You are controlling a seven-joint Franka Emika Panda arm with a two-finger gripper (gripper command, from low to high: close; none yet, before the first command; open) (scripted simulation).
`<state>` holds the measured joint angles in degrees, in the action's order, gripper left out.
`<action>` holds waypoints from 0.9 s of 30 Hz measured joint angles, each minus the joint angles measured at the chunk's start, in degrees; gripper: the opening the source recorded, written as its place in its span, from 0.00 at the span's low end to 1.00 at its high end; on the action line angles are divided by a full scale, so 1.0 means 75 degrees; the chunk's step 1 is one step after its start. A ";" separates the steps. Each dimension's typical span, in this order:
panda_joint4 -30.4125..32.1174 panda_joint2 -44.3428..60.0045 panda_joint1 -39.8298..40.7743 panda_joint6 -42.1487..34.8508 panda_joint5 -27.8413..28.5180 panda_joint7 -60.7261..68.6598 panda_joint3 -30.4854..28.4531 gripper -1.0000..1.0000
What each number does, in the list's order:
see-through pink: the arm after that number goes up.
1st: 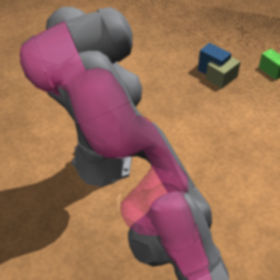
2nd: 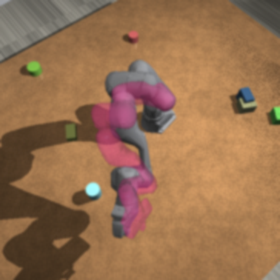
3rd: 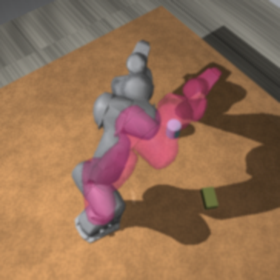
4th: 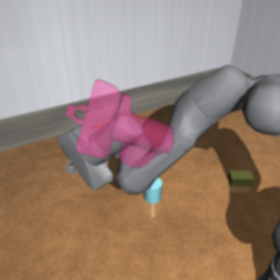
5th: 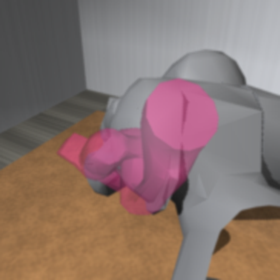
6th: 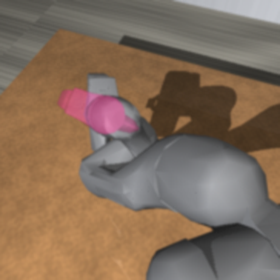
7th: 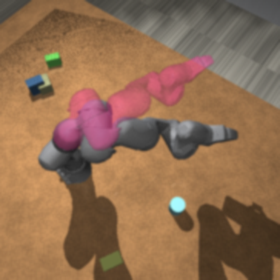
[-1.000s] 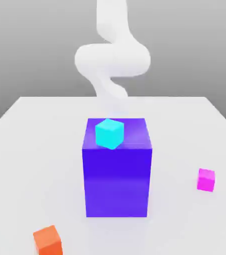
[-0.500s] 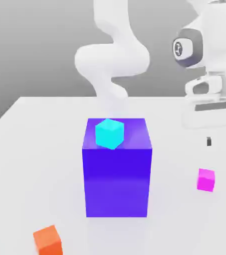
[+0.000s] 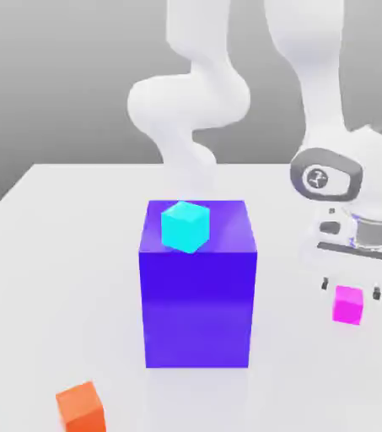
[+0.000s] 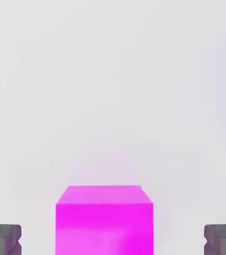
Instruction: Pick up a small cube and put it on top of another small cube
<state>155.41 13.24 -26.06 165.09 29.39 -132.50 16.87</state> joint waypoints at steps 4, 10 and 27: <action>-0.0103 0.0389 -0.0284 0.0294 0.0466 -0.0363 -0.0386 0.50; -0.0149 0.0862 -0.0444 0.0923 0.0711 -0.0559 -0.0640 0.00; -0.0022 0.0073 -0.0081 0.0065 0.0100 -0.0079 -0.0102 0.00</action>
<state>155.25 13.79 -26.66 165.58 30.14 -133.09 16.11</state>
